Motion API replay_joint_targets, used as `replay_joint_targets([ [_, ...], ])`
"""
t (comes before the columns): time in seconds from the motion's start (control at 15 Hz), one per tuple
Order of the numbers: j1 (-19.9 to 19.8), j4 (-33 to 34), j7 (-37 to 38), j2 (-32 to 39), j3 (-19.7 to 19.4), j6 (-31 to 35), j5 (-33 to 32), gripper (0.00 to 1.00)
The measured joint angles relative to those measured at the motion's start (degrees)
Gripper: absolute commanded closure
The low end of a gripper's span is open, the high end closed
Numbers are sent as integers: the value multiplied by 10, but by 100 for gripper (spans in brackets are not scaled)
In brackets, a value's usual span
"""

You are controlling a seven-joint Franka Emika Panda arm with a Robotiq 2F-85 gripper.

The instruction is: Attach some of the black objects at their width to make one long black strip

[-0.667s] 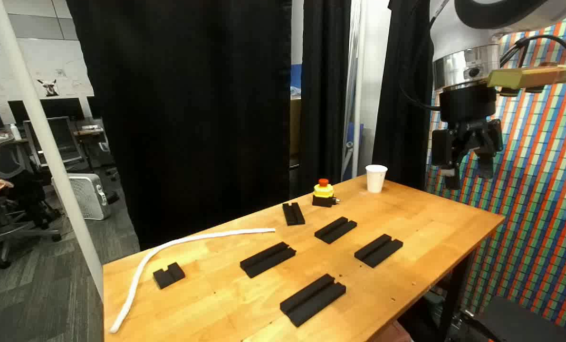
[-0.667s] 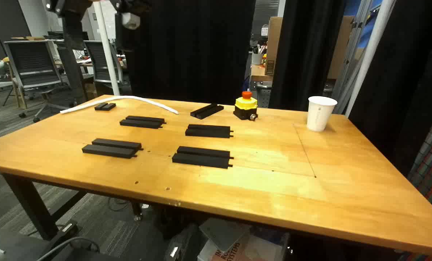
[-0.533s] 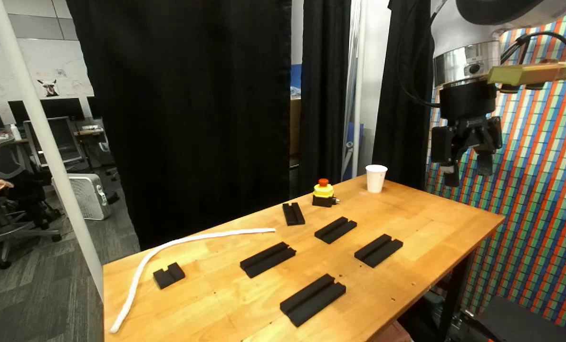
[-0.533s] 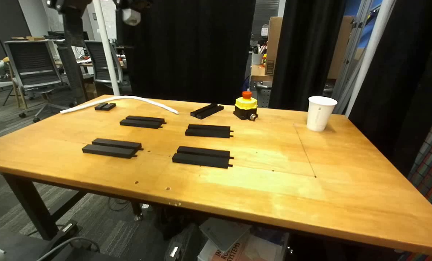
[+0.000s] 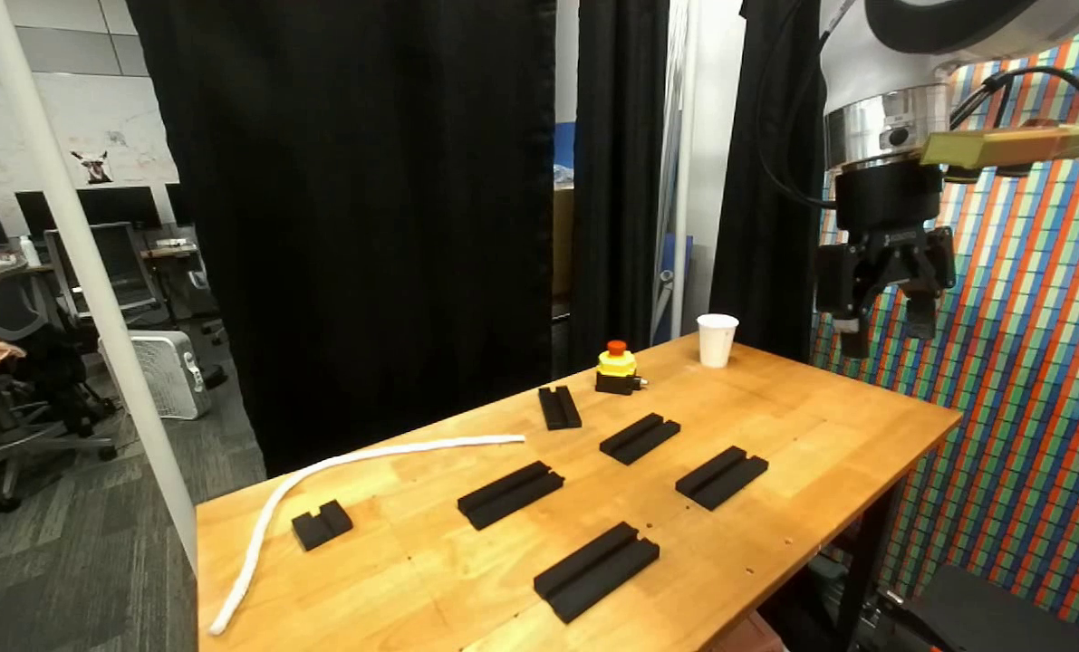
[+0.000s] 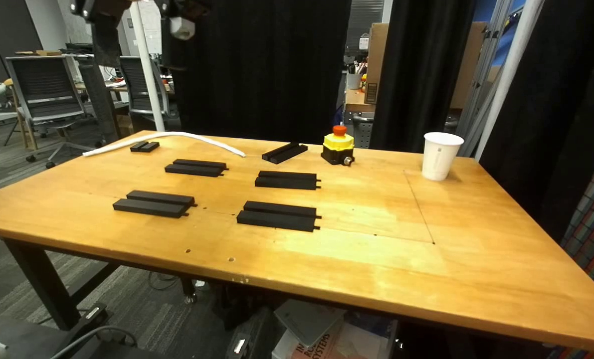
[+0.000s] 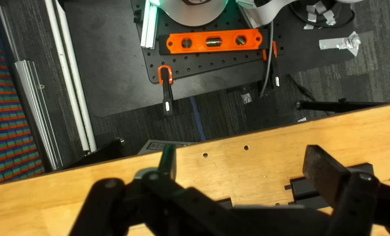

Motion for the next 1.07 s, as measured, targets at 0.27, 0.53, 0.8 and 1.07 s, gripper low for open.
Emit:
replay_joint_targets([
  [0.27, -28, 1, 82, 56, -1, 83, 36, 0],
  [0.53, -34, 26, 176, 166, 12, 206, 105, 0],
  [0.8, -30, 73, 274, 283, 38, 323, 171, 0],
  [1.07, -29, 127, 445, 376, 120, 407, 203, 0],
])
